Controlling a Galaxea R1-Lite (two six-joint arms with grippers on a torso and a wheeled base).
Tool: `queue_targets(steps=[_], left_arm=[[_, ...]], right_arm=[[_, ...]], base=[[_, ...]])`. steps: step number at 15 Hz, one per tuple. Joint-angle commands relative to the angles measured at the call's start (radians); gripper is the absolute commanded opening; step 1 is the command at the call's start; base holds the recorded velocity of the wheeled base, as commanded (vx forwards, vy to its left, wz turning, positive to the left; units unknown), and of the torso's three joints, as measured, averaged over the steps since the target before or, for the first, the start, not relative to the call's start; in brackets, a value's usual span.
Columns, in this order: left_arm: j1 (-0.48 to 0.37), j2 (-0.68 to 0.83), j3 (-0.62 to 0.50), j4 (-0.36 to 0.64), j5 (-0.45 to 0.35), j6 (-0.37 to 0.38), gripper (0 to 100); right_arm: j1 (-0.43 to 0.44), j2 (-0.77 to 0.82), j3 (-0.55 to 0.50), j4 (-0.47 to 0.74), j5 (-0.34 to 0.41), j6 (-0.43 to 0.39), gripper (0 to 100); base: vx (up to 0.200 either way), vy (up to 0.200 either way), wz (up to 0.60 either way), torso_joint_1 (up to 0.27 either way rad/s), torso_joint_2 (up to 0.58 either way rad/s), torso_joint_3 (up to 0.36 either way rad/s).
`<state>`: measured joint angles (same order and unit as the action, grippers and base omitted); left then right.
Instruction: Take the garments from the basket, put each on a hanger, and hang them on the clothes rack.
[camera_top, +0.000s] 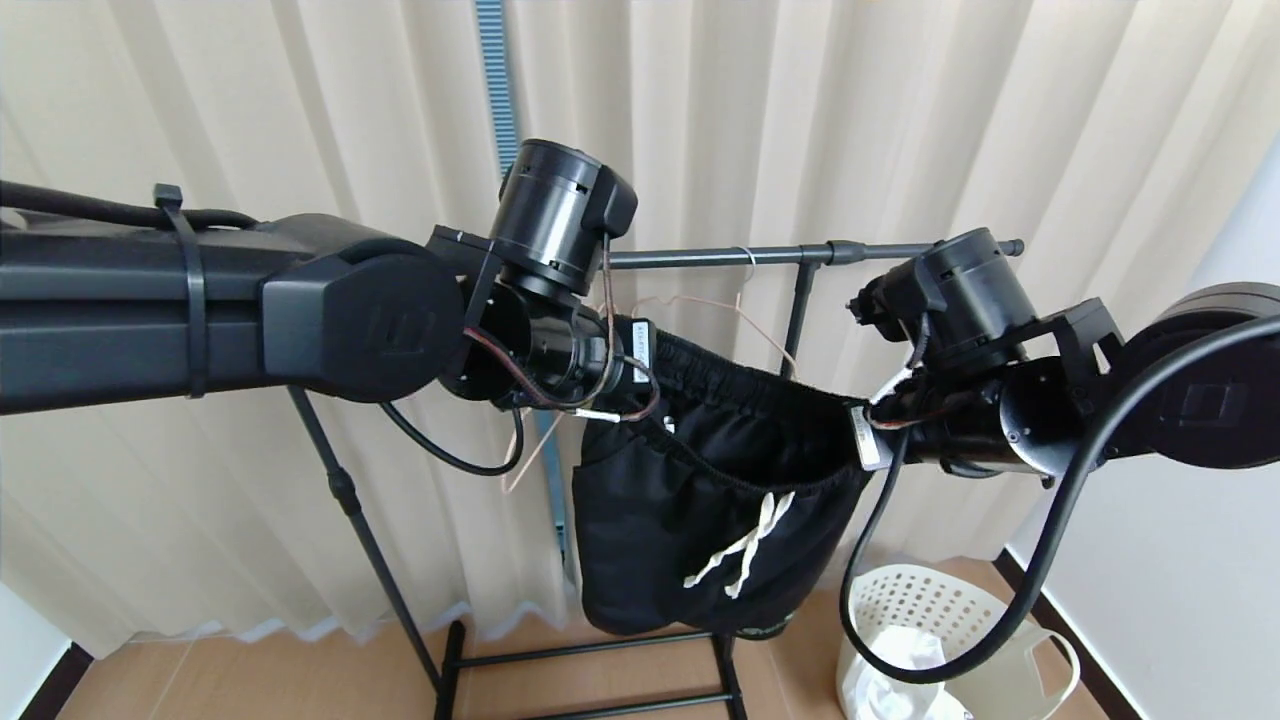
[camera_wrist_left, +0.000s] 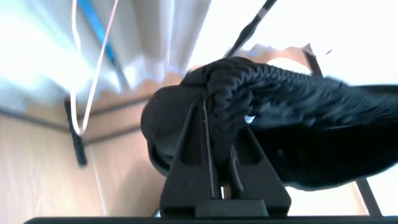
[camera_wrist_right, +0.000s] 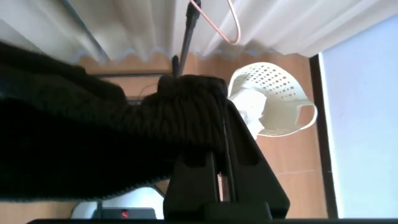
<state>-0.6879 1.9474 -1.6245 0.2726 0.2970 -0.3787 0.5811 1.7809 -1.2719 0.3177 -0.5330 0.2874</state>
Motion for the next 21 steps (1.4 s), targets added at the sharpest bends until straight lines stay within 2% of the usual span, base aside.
queue_targets(steps=[1,5,8,10,13,15,17,18,19,21], left_arm=[[-0.007,0.027,-0.043,0.000,0.002,0.006,0],[-0.035,0.028,-0.068,0.000,0.004,0.014,0],[-0.047,0.027,-0.081,0.002,0.005,0.015,0],[-0.050,0.025,-0.084,0.002,0.005,0.023,0],[-0.050,0.022,-0.077,0.004,0.005,0.023,0],[-0.052,0.010,-0.064,0.004,0.013,0.026,0],[-0.053,-0.008,-0.043,0.002,0.008,0.046,0],[-0.062,-0.022,-0.031,-0.001,0.002,0.058,0],[-0.065,-0.027,-0.026,-0.001,0.001,0.061,0],[-0.081,-0.032,-0.026,-0.001,0.001,0.070,0]], right_arm=[[0.000,-0.021,0.039,-0.003,0.001,-0.021,100],[0.003,-0.093,0.171,-0.005,0.010,-0.157,100],[0.052,-0.093,0.223,-0.006,0.041,-0.171,100],[0.091,-0.106,0.250,-0.045,0.134,-0.172,100],[0.094,-0.163,0.279,-0.088,0.281,-0.186,100],[0.085,-0.190,0.313,-0.164,0.398,-0.197,100],[0.028,-0.189,0.373,-0.289,0.479,-0.237,100],[-0.015,-0.186,0.411,-0.351,0.558,-0.278,100],[-0.052,-0.179,0.437,-0.394,0.619,-0.307,100],[-0.121,-0.166,0.462,-0.453,0.696,-0.333,100]], base=[[0.000,0.000,0.00,0.000,0.00,0.000],[0.000,0.000,0.00,0.000,0.00,0.000],[0.000,0.000,0.00,0.000,0.00,0.000],[0.000,0.000,0.00,0.000,0.00,0.000],[0.000,0.000,0.00,0.000,0.00,0.000],[0.000,0.000,0.00,0.000,0.00,0.000],[0.000,0.000,0.00,0.000,0.00,0.000],[0.000,0.000,0.00,0.000,0.00,0.000],[0.000,0.000,0.00,0.000,0.00,0.000],[0.000,0.000,0.00,0.000,0.00,0.000]])
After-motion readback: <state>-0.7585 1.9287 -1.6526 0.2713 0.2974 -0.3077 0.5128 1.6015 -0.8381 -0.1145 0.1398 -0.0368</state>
